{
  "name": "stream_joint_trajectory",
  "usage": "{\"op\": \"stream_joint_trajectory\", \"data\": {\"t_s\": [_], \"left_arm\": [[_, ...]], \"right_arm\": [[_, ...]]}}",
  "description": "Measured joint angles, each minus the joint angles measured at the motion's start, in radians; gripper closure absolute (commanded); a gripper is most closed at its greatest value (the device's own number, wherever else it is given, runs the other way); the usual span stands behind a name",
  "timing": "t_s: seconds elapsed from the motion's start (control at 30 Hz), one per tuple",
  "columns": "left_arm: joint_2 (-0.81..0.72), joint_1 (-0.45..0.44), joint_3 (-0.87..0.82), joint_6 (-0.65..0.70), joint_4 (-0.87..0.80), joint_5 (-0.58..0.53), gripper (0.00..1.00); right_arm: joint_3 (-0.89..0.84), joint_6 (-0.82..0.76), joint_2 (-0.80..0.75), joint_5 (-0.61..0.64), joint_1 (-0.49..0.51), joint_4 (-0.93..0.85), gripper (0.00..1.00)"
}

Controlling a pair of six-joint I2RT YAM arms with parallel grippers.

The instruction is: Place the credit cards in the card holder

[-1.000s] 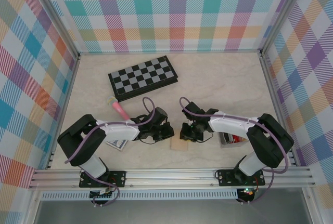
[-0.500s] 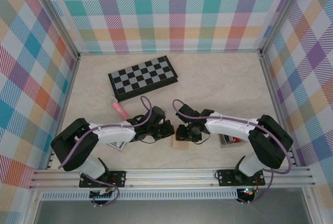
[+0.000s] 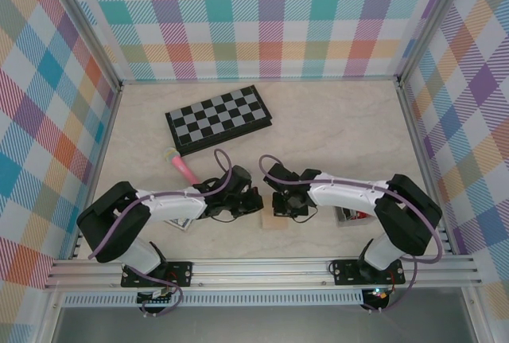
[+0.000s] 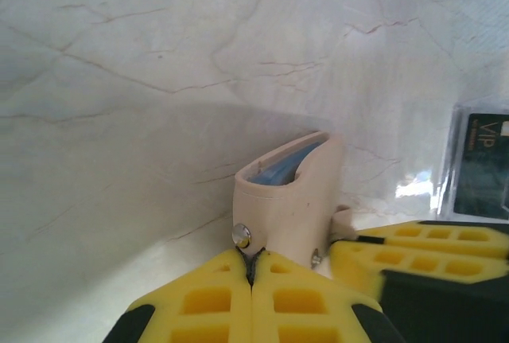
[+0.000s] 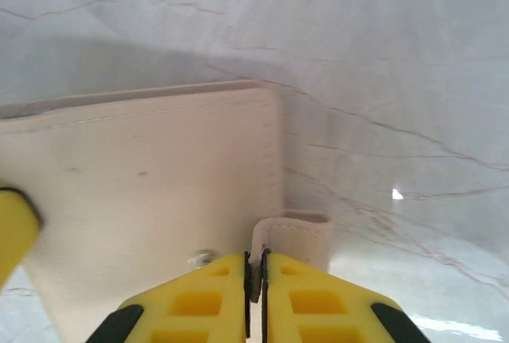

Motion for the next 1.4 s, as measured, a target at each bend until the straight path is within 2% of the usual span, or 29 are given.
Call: {"op": "stream_joint_trajectory", "data": {"t_s": [0.1,0.27,0.77,0.87,0.93,1.03,1.1,1.17,1.27,1.4], "left_arm": [[-0.003,0.0,-0.017,0.009,-0.009,-0.009,1.0],[-0.014,0.0,-0.022,0.033,-0.041,-0.027,1.0],[-0.023,0.0,-0.011,0.056,-0.085,-0.045,1.0],[-0.023,0.0,-0.005,0.056,-0.103,-0.048,0.91],[-0.023,0.0,0.006,0.058,-0.123,-0.053,0.81],[-0.029,0.0,0.025,0.066,-0.156,-0.067,0.69],[-0.047,0.0,0.032,0.074,-0.178,-0.081,0.64],[-0.067,0.0,0.037,0.076,-0.192,-0.089,0.57],[-0.095,0.0,0.049,0.08,-0.217,-0.101,0.46],[-0.113,0.0,0.069,0.089,-0.243,-0.112,0.39]], "right_arm": [[-0.031,-0.002,-0.031,0.001,-0.021,-0.003,0.87],[-0.059,-0.012,-0.082,0.011,-0.063,-0.03,0.71],[-0.064,-0.039,-0.018,0.023,-0.078,-0.077,0.69],[-0.035,-0.046,-0.003,0.042,-0.071,-0.117,0.67],[-0.023,-0.051,-0.023,0.061,-0.07,-0.147,0.58],[-0.018,-0.056,-0.156,0.097,-0.082,-0.193,0.46],[-0.001,-0.054,-0.301,0.124,-0.128,-0.229,0.33],[0.014,-0.057,-0.438,0.146,-0.208,-0.256,0.17],[0.023,-0.065,-0.638,0.193,-0.385,-0.312,0.0],[0.023,-0.125,-0.811,0.183,-0.721,-0.393,0.0]]}}
